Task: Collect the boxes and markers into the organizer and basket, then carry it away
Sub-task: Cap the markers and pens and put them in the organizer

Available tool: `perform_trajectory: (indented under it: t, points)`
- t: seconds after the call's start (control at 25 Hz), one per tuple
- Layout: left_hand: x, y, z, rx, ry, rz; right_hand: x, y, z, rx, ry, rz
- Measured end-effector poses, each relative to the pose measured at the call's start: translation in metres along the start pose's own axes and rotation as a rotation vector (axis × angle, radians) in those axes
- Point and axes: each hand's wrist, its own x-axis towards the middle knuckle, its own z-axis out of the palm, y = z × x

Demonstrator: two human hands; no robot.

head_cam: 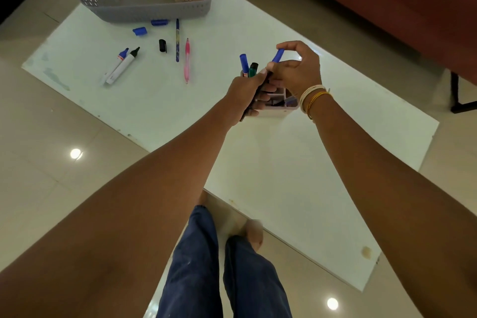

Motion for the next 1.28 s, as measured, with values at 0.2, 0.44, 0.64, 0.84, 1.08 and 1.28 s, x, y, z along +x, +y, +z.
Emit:
perform_trajectory:
  t: [0.2, 0.44, 0.64, 0.84, 1.08, 1.28]
  points:
    - [0.016, -0.014, 0.008, 0.176, 0.274, 0.028, 0.000, 0.010, -0.016, -0.146, 0.374, -0.264]
    - [0.017, -0.027, -0.006, 0.110, 0.248, -0.033, -0.010, 0.040, -0.002, -0.424, 0.117, -0.285]
    - [0.012, -0.029, -0.016, 0.142, 0.219, -0.067, -0.014, 0.056, -0.004, -0.727, -0.011, -0.216]
    - [0.009, -0.037, -0.026, 0.166, 0.213, -0.052, -0.020, 0.052, -0.003, -0.806, -0.020, -0.099]
    - [0.006, -0.045, -0.034, 0.178, 0.215, -0.040, -0.022, 0.053, -0.009, -0.763, 0.076, -0.094]
    - [0.003, -0.043, -0.042, 0.171, 0.213, -0.055, -0.025, 0.035, -0.005, -0.807, 0.084, -0.263]
